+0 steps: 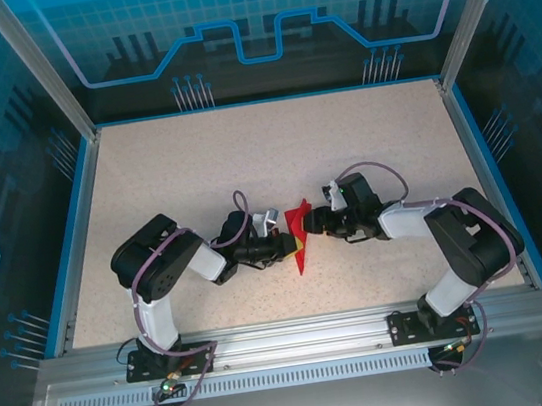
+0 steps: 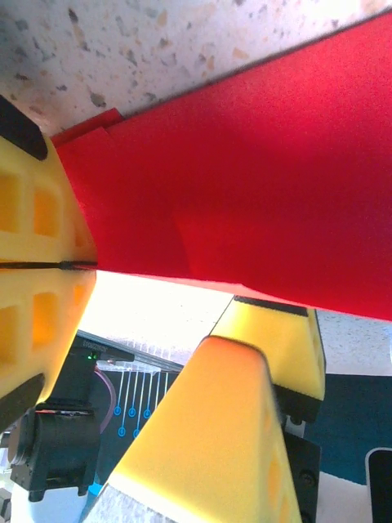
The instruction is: Fold a paper plane with a square sheet of paper (fold left side to right side)
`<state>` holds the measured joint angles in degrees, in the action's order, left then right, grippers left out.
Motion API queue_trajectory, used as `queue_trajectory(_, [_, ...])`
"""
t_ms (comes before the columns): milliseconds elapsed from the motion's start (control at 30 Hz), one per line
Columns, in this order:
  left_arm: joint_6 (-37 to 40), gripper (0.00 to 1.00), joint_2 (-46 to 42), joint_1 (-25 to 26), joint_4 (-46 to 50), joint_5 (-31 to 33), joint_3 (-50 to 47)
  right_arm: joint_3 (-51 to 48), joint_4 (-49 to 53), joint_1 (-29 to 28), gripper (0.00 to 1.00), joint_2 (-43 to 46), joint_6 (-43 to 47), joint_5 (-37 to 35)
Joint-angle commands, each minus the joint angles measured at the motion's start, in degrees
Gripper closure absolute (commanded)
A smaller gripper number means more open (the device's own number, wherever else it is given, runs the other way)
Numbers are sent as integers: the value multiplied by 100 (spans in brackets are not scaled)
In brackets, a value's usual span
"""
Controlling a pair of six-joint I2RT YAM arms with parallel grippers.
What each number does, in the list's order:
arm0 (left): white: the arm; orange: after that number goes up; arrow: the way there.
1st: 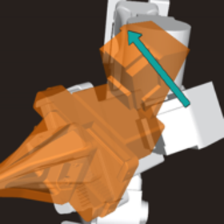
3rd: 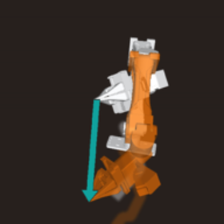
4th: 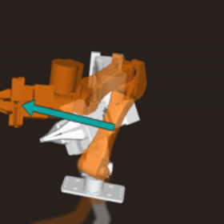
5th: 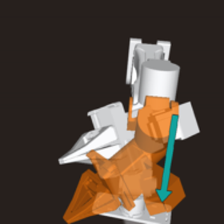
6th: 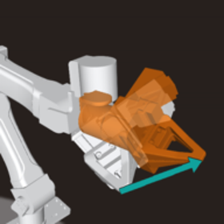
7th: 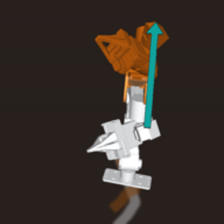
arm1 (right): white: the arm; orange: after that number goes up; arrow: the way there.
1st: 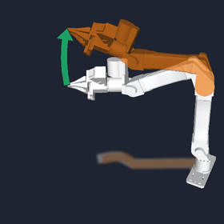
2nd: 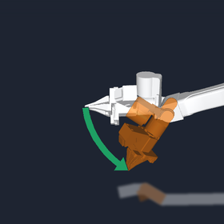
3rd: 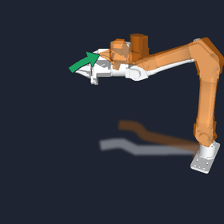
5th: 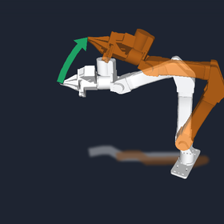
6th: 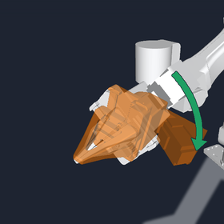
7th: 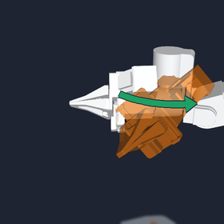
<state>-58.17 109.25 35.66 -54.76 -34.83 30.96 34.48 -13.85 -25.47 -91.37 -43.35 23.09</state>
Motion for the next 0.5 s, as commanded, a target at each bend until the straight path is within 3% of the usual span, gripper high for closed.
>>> queue_trajectory(0, [109,92,10,-63,-163,-121,-77,208,-79,-125,44,-160,-42,-71])
queue_trajectory(467, [113,90,-44,-85,-140,-117,-95,463,365,-289,48,-552,-38,-316])
